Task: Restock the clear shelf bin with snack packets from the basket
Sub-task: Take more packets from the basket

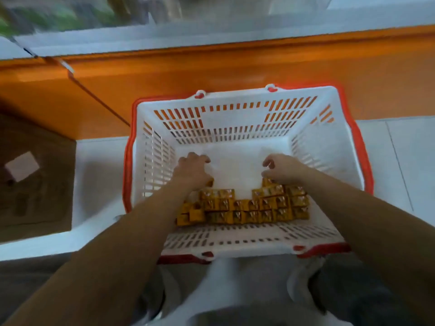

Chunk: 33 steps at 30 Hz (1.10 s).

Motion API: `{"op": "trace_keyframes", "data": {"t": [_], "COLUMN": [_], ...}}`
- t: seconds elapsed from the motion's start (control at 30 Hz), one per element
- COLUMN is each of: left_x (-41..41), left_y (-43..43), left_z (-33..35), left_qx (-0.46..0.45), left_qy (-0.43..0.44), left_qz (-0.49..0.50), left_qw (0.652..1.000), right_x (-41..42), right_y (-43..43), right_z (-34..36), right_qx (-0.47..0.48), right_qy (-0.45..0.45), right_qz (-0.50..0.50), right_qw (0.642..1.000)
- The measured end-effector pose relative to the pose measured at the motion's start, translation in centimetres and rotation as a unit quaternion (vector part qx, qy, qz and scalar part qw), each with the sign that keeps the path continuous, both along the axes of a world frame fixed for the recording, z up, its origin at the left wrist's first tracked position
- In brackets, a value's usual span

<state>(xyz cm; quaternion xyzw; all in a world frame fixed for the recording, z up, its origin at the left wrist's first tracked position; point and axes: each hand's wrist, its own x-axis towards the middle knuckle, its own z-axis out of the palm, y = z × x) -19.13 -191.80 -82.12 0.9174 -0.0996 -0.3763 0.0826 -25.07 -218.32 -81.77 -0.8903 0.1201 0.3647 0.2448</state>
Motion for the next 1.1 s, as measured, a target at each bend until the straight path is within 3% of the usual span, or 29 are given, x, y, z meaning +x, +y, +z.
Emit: {"op": "trace_keyframes", "data": {"t": [0.3, 0.5, 0.73, 0.93, 1.1], "left_x": [0.1, 0.2, -1.4, -1.4, -0.5], "left_y": [0.2, -0.8, -1.4, -1.3, -1.2], "left_z": [-3.9, -3.7, -4.3, -3.7, -2.0], "left_qx": [0.049, -0.076, -0.054, -0.023, -0.125], "left_qy": [0.017, 0.053, 0.142, 0.165, 0.127], "left_qz": [-0.059, -0.041, -0.083, -0.097, 0.027], "left_qw": [0.997, 0.995, 0.985, 0.981, 0.984], "right_x": [0.1, 0.4, 0.3, 0.5, 0.5], "right_y": [-1.2, -0.1, 1.2, 1.4, 0.4], "right_z": [-2.5, -2.8, -2.0, -1.7, -0.3], "right_qx": [-0.043, -0.001, -0.021, 0.016, 0.115], "right_qy": [0.064, 0.063, 0.097, 0.080, 0.058], "right_qz": [0.090, 0.062, 0.151, 0.114, -0.054], "right_qw": [0.993, 0.996, 0.984, 0.990, 0.990]}}
